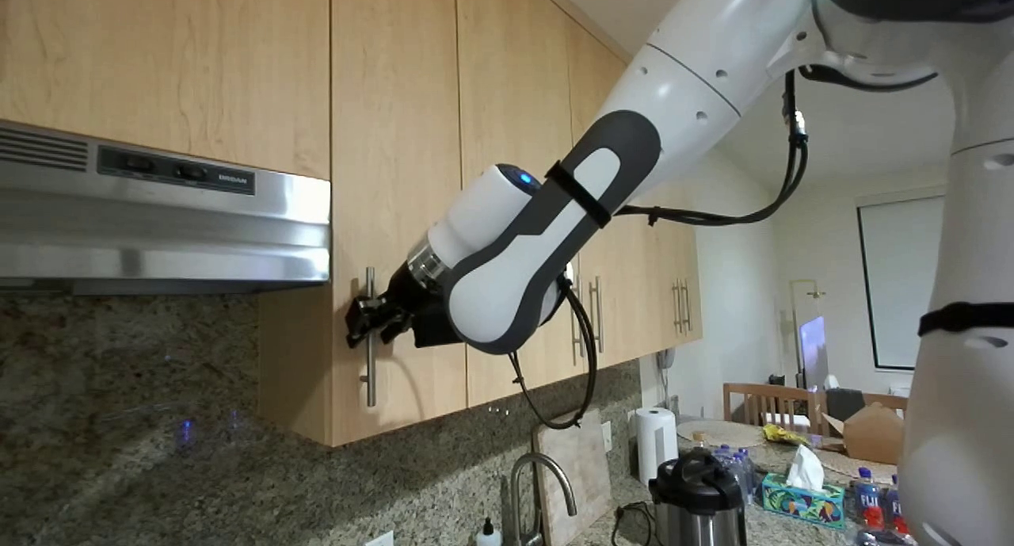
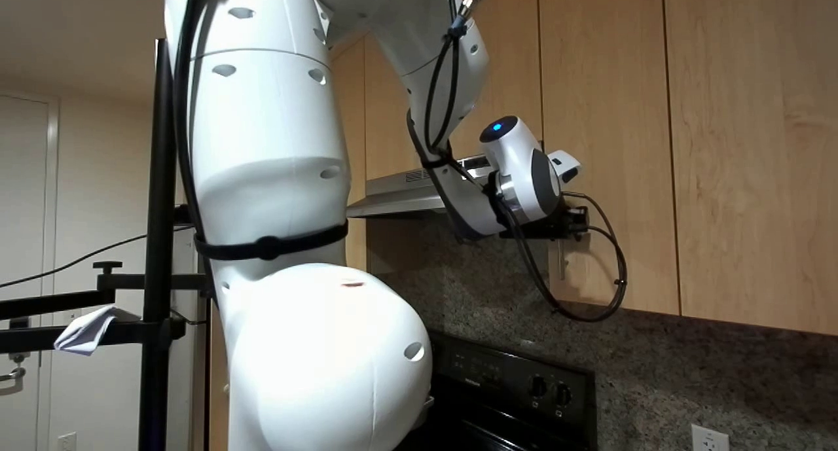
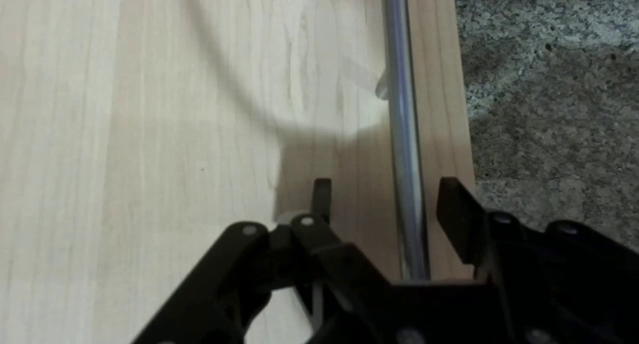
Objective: Open the drawer and it was not very smooth in doing the task
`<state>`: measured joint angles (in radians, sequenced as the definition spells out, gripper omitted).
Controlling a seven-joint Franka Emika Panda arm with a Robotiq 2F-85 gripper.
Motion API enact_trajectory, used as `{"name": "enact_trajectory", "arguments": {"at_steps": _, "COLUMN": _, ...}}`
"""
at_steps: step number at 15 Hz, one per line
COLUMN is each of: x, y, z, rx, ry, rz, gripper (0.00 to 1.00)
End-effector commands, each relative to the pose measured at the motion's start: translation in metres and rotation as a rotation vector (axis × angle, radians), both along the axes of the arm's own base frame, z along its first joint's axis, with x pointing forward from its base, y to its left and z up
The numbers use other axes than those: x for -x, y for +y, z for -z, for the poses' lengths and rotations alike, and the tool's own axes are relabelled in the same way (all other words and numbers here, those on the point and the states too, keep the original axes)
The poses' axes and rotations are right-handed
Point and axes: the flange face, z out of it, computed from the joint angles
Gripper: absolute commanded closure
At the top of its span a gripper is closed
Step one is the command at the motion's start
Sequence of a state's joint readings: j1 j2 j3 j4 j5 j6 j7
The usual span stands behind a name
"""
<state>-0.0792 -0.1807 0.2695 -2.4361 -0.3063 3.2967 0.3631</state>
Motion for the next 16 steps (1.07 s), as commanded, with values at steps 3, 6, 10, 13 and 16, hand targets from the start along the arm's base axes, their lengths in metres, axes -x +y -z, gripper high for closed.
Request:
{"name": "enact_trajectory", "arguments": {"at_steps": 3, "x": -0.005, "y": 0.005, "z": 0.004, "rx": -0.032, "ry": 0.011, "rz": 0.004, "gripper": 0.86}}
{"name": "enact_trajectory", "arguments": {"at_steps": 6, "x": -0.004, "y": 0.011, "z": 0.007, "rx": -0.035, "ry": 0.012, "rz": -0.011, "gripper": 0.94}}
{"name": "enact_trajectory", "arguments": {"at_steps": 10, "x": -0.004, "y": 0.015, "z": 0.009, "rx": -0.045, "ry": 0.012, "rz": -0.025, "gripper": 0.92}}
{"name": "enact_trajectory", "arguments": {"at_steps": 13, "x": 0.0, "y": 0.017, "z": 0.008, "rx": -0.061, "ry": 0.01, "rz": -0.023, "gripper": 0.92}}
{"name": "enact_trajectory", "arguments": {"at_steps": 16, "x": 0.009, "y": 0.015, "z": 0.004, "rx": -0.062, "ry": 0.003, "rz": -0.022, "gripper": 0.92}}
